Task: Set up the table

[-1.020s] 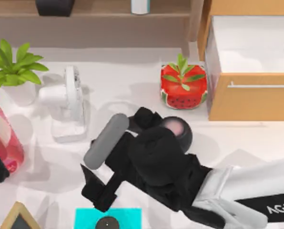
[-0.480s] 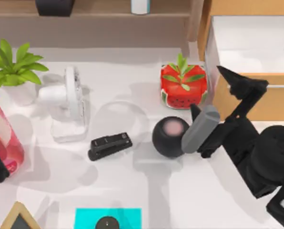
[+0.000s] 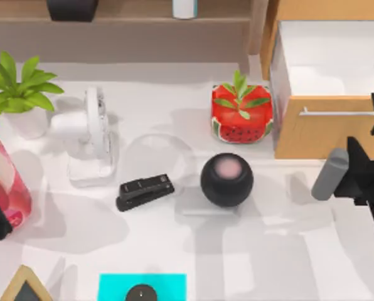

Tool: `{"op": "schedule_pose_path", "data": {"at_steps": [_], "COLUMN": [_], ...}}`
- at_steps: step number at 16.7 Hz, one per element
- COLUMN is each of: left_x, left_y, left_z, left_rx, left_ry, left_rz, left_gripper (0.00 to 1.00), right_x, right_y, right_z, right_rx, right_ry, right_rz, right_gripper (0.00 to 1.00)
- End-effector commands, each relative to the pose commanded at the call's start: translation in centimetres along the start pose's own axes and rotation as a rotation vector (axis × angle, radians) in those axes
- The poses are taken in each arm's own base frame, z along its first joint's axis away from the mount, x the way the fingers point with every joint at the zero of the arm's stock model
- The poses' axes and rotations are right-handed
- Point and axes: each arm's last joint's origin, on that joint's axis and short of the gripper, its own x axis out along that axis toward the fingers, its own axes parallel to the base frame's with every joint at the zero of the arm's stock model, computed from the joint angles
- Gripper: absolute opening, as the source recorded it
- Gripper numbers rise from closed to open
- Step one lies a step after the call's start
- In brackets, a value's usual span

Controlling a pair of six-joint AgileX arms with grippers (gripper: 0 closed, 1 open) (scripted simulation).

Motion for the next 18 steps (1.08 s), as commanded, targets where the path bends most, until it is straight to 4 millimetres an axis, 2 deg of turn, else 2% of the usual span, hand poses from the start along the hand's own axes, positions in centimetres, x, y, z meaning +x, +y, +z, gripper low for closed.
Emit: {"op": "schedule_pose_path", "data": {"at_steps": [3,9,14,18], "left_x": [0.0,0.0,0.0,0.0], "left_y": [0.0,0.0,0.0,0.0], "left_z": [0.0,0.0,0.0,0.0], "left_rx": [0.0,0.0,0.0,0.0], "left_ry": [0.0,0.0,0.0,0.0], "left_rz": [0.0,0.0,0.0,0.0], "left_gripper": [1.0,1.0,1.0,1.0], "right_x": [0.0,0.1,2.2,2.5], "right_y": [0.4,0.5,0.4,0.4], "right_z": [-1.2,-1.1,-1.3,-1.3], "right_rx": [-0.049,-0.049,-0.049,-0.049], "right_ry": [0.047,0.044,0.047,0.047], "right_rz": [0.01,0.014,0.01,0.01], "right_gripper": [1.0,1.0,1.0,1.0]}}
